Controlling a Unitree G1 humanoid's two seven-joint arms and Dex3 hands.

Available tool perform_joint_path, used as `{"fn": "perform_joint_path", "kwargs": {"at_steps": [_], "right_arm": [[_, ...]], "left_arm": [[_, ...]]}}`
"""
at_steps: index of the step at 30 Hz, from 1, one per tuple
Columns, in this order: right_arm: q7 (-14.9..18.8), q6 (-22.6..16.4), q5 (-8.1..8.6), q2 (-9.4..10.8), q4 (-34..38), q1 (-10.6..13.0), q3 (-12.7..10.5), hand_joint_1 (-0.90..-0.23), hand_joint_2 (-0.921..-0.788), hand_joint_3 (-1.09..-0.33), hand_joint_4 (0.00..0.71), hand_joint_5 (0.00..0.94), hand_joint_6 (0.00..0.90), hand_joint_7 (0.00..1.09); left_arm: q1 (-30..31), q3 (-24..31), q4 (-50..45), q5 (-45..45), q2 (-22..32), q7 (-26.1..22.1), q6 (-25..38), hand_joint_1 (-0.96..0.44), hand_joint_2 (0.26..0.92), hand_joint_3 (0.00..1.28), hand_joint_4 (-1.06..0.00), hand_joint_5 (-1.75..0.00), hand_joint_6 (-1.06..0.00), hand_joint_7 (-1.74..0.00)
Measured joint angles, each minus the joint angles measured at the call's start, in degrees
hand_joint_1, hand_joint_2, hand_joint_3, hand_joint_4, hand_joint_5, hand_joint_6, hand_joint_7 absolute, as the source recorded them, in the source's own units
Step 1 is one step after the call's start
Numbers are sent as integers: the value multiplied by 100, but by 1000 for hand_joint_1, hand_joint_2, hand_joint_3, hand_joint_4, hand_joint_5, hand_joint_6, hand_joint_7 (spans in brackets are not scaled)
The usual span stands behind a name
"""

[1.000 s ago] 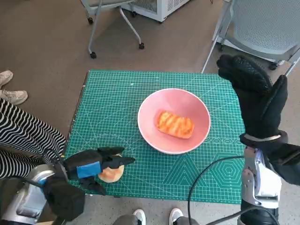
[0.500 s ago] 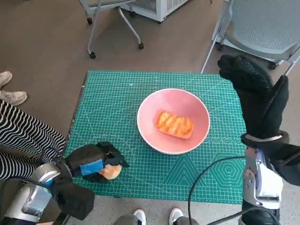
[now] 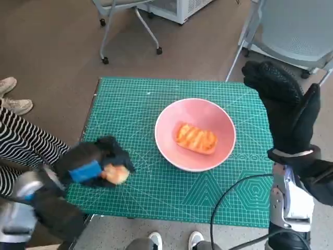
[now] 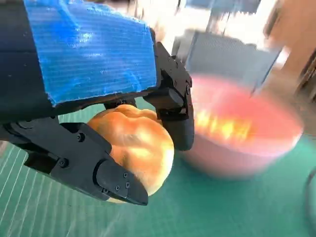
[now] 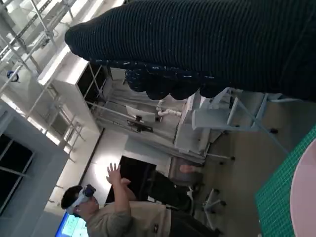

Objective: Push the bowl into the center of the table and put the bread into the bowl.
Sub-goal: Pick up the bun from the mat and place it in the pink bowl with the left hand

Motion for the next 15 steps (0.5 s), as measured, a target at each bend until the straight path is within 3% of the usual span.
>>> {"fn": "perform_joint_path", "kwargs": {"at_steps": [8, 15], "right_arm": [[0, -3, 1, -1, 58, -47, -11, -684, -921, -623, 184, 0, 91, 522], [0, -55, -2, 2, 115, -74, -5, -678, -921, -623, 184, 0, 90, 523]], "left_arm": [[-958, 201, -330, -527, -273, 106, 300, 1, 920, 92, -664, -1162, -595, -1234], [-2118, -63, -66, -480, -834, 350, 200, 1, 920, 79, -688, -1153, -601, -1211]]}}
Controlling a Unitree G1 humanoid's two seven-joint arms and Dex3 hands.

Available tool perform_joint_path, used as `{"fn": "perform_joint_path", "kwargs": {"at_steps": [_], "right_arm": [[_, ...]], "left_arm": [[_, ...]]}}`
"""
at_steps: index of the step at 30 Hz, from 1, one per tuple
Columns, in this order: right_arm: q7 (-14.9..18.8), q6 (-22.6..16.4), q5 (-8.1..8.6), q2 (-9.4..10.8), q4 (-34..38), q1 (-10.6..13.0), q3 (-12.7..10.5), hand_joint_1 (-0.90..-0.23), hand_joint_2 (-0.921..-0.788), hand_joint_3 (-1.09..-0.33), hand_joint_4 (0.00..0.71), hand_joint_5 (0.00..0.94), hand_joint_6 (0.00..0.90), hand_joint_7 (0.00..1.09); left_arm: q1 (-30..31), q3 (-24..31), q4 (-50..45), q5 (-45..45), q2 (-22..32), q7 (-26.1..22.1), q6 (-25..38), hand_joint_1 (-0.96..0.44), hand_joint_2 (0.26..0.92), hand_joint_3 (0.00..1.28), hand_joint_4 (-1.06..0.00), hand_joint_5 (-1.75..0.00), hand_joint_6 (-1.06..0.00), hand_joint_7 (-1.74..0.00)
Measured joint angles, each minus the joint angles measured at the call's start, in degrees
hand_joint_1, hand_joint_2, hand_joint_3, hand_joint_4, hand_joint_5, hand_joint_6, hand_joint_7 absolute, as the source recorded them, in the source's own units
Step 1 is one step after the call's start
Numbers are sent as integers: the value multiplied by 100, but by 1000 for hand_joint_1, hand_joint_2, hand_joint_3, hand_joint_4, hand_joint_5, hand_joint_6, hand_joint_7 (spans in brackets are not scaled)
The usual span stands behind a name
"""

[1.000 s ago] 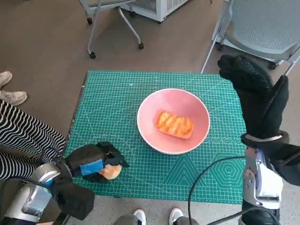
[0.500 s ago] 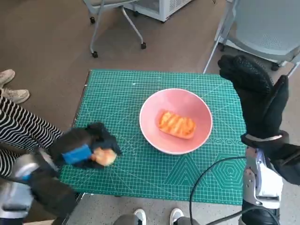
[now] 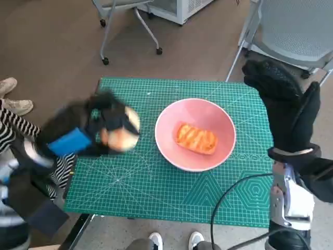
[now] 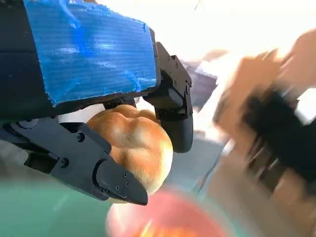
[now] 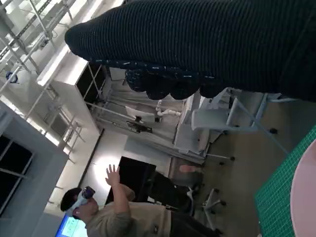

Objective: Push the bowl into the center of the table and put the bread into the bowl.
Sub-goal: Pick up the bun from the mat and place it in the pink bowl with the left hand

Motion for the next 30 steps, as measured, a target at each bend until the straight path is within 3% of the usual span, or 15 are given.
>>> {"fn": "perform_joint_path", "kwargs": {"at_steps": [4, 10, 15, 21, 30], "right_arm": [[0, -35, 0, 0, 18, -8, 3, -678, -921, -624, 184, 0, 90, 523], [1, -73, 2, 0, 33, -16, -1, -678, -921, -623, 184, 1, 90, 523], [0, -76, 3, 2, 21, -9, 1, -678, -921, -623, 184, 0, 90, 524], [-15, -80, -7, 2, -73, 42, 0, -678, -921, -624, 184, 0, 95, 528], [-81, -85, -33, 0, -228, 121, -47, -678, -921, -627, 185, 1, 95, 529]], "left_arm": [[-569, -316, 160, 159, -345, 69, 31, 1, 910, 84, -706, -1192, -617, -1138], [-1234, -835, 424, 507, -868, 73, 406, 3, 864, 95, -767, -1229, -765, -871], [-1603, -1256, 898, 851, -1253, 78, 611, 1, 876, 74, -800, -1145, -709, -977], [-1796, -1655, 1595, 1191, -1652, 174, 682, 1, 915, 39, -766, -1039, -639, -1194], [-1842, -2151, 2879, 1432, -1995, 209, 323, 0, 920, 86, -725, -1128, -549, -1239]]}}
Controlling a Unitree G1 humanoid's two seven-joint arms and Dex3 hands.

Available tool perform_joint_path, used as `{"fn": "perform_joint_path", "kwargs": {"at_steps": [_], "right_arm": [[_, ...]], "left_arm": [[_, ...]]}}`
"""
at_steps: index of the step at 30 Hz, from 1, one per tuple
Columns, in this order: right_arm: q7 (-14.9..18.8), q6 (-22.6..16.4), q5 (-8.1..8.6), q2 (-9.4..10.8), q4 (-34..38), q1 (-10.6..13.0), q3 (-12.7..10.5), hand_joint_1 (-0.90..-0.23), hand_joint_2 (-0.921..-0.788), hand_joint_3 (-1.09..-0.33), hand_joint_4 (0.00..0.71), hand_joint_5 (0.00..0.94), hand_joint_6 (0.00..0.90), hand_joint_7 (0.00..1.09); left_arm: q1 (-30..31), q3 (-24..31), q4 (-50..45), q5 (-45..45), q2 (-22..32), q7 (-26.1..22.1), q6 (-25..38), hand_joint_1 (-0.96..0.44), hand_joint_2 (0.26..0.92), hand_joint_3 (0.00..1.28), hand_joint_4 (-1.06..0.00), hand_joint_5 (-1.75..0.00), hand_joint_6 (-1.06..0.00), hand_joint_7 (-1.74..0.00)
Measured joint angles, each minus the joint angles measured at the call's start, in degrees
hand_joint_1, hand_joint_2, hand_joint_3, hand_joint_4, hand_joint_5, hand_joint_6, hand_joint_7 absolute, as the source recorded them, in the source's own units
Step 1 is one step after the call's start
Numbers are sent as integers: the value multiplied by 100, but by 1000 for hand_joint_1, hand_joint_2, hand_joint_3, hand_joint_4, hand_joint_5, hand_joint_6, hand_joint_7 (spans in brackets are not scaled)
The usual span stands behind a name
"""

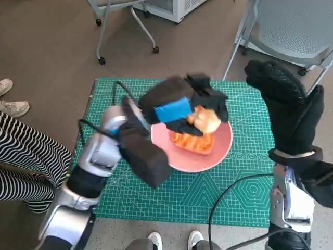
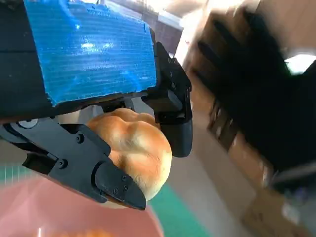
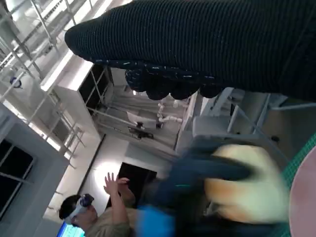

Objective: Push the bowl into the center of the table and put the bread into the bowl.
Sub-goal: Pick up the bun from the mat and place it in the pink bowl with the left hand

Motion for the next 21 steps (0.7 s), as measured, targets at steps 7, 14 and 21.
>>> {"fn": "perform_joint_path", "kwargs": {"at_steps": [7, 14, 21], "right_arm": [[-23, -34, -24, -8, -35, 47, -38, -678, -921, -648, 185, 1, 83, 528], [-49, -107, -148, -21, -34, 83, -45, -670, -921, -666, 186, 1, 82, 530], [-64, -122, -215, -22, -23, 81, -44, -669, -921, -670, 186, 1, 80, 532]], "left_arm": [[-5, -252, 197, 1, -30, -801, 843, -108, 850, 135, -328, -337, -286, -575], [23, -342, 12, -4, 61, -1407, 1455, -238, 833, 33, -157, -23, -230, -242], [75, -301, -303, -57, 180, -1515, 1444, -256, 799, 3, -58, -1, -194, -169]]}}
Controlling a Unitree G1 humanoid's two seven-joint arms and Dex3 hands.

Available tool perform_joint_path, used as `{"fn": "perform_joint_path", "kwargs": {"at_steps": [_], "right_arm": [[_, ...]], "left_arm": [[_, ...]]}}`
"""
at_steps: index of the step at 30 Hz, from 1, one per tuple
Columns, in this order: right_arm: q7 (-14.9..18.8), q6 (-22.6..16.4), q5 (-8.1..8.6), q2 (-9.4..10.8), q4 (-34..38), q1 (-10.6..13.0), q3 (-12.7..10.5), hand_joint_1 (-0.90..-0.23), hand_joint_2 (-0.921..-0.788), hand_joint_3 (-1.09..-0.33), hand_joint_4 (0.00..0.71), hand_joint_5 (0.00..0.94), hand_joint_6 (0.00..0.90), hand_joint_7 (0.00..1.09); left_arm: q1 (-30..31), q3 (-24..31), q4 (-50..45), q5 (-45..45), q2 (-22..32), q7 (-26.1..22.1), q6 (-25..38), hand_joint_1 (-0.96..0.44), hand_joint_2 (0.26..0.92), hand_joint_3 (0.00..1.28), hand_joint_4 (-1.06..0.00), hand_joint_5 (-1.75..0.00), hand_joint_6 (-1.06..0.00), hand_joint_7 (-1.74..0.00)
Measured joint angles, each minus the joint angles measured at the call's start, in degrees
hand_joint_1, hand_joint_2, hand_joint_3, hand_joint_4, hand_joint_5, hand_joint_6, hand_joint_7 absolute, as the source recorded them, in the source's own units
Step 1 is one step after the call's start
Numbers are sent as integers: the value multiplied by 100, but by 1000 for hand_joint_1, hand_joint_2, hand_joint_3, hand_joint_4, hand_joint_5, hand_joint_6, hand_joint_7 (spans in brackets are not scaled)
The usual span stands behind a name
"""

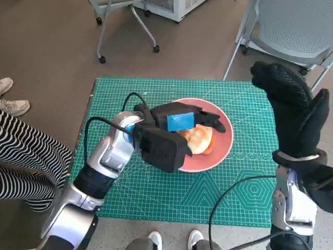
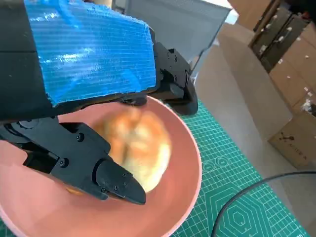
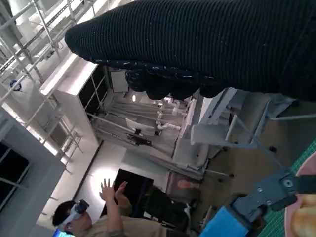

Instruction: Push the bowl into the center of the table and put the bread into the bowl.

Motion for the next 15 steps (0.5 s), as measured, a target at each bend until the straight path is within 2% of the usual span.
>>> {"fn": "perform_joint_path", "kwargs": {"at_steps": [9, 15], "right_arm": [[-1, -1, -7, 2, 47, -28, 16, -673, -921, -669, 186, 1, 80, 535], [-1, 16, 14, 3, 84, -149, 27, -686, -921, -667, 186, 1, 78, 538]], "left_arm": [[82, 346, -296, -324, 118, -49, 44, -304, 797, 2, -18, -4, -176, -132], [110, 894, -429, -879, 87, 65, 140, -391, 849, 24, -17, -3, -143, -97]]}}
